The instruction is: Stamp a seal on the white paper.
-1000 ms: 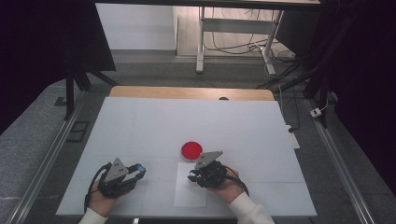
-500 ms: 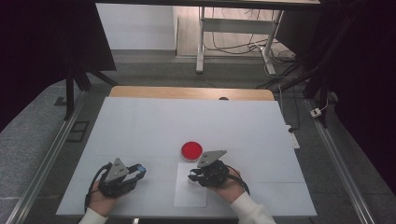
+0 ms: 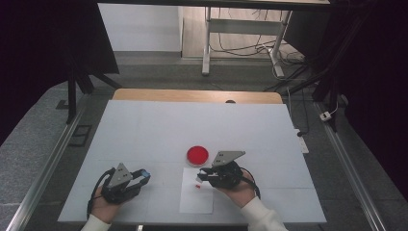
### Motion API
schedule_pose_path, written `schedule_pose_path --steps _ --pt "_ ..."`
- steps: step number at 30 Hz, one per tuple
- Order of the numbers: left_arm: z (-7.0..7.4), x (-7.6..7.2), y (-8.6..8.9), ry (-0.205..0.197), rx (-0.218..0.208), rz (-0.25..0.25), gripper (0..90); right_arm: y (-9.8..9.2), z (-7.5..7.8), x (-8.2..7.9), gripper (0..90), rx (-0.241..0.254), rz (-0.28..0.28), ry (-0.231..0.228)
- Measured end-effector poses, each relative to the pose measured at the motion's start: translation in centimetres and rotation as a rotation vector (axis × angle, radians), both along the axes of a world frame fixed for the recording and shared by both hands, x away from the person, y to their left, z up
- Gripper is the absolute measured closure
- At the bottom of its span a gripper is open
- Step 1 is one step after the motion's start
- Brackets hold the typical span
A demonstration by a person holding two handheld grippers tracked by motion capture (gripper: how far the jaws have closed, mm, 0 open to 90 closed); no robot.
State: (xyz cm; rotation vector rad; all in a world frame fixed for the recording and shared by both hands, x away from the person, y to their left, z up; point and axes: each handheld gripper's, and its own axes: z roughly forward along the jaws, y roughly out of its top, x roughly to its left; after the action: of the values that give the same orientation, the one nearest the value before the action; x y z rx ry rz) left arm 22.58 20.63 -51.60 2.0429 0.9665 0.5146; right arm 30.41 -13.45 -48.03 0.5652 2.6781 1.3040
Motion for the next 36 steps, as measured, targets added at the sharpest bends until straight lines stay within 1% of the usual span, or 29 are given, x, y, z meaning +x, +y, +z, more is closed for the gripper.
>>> schedule_pose_path --steps 3,4,7,8,12,16,17,18,21,22,23,24,27,29,36 --pt "0.0 0.0 0.0 -0.001 0.000 0.000 65.4 -0.3 0.1 0.1 74.8 0.021 -0.012 0.000" --pt "0.0 0.0 0.0 -0.001 0.000 0.000 65.4 -0.4 0.2 0.1 74.8 0.021 -0.014 -0.002" --pt "-0.1 0.1 0.0 0.003 0.000 0.000 65.4 -0.7 0.4 0.2 74.8 0.045 -0.027 -0.008" --pt "-0.1 0.1 0.0 0.004 0.000 0.000 65.4 -0.9 0.5 0.2 74.8 0.047 -0.031 -0.011" --pt "-0.1 0.0 -0.1 0.001 0.003 -0.004 65.4 -1.6 0.9 0.3 74.9 0.070 -0.059 -0.023" --pt "-0.1 0.0 -0.1 0.001 0.002 -0.003 65.4 -2.6 1.4 0.4 74.8 0.101 -0.098 -0.037" --pt "-0.1 0.0 -0.1 0.001 0.002 -0.003 65.4 -2.8 1.5 0.5 74.8 0.116 -0.108 -0.040" --pt "-0.1 0.0 -0.1 0.001 0.002 -0.003 65.4 -3.0 1.7 0.5 74.8 0.112 -0.112 -0.043" --pt "-0.1 0.0 -0.1 0.001 0.002 -0.002 65.4 -3.7 2.0 0.7 74.8 0.141 -0.146 -0.054" --pt "-0.1 0.0 -0.1 0.001 0.002 -0.002 65.5 -4.0 2.1 0.8 74.8 0.144 -0.154 -0.059" --pt "-0.1 0.0 -0.1 0.002 0.002 -0.003 65.4 -4.2 2.2 0.8 74.8 0.159 -0.164 -0.063" --pt "-0.1 0.0 -0.1 0.001 0.002 -0.003 65.4 -4.4 2.3 0.9 74.8 0.155 -0.169 -0.064" --pt "-0.1 0.0 -0.1 0.000 0.002 -0.002 65.4 -5.0 2.6 1.0 74.8 0.175 -0.194 -0.078" --pt "-0.1 0.0 -0.1 0.000 0.001 -0.002 65.4 -5.4 2.8 1.1 74.8 0.177 -0.207 -0.083" --pt "-0.1 0.0 -0.1 0.000 0.002 -0.002 65.4 -6.2 3.1 1.3 74.8 0.193 -0.224 -0.092"
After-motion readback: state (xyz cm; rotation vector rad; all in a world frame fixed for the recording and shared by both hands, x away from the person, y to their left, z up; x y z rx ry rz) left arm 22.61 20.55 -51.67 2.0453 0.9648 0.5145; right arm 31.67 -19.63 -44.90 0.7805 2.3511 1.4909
